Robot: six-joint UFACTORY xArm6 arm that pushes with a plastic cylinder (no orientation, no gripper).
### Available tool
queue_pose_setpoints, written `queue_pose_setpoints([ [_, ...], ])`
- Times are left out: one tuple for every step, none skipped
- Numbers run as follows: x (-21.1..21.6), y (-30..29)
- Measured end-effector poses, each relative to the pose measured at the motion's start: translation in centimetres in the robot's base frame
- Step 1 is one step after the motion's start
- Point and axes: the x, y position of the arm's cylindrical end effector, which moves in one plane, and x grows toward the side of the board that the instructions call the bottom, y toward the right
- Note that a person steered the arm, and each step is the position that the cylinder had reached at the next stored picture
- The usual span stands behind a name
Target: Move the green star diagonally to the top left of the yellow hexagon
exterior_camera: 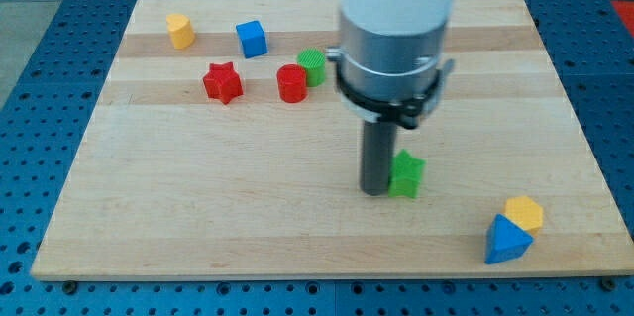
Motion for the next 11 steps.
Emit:
queue_pose_setpoints([
  [0.1, 3.7],
  [0.1, 5.6],
  [-1.1, 2.0],
  [-1.0, 6.3],
  [-2.9, 8.3],
  [-3.5, 4.0],
  [-5.9, 7.5],
  [-7.4, 13.7],
  [-4.5, 14.3],
  [-2.9, 14.2],
  [-4.3, 14.9],
])
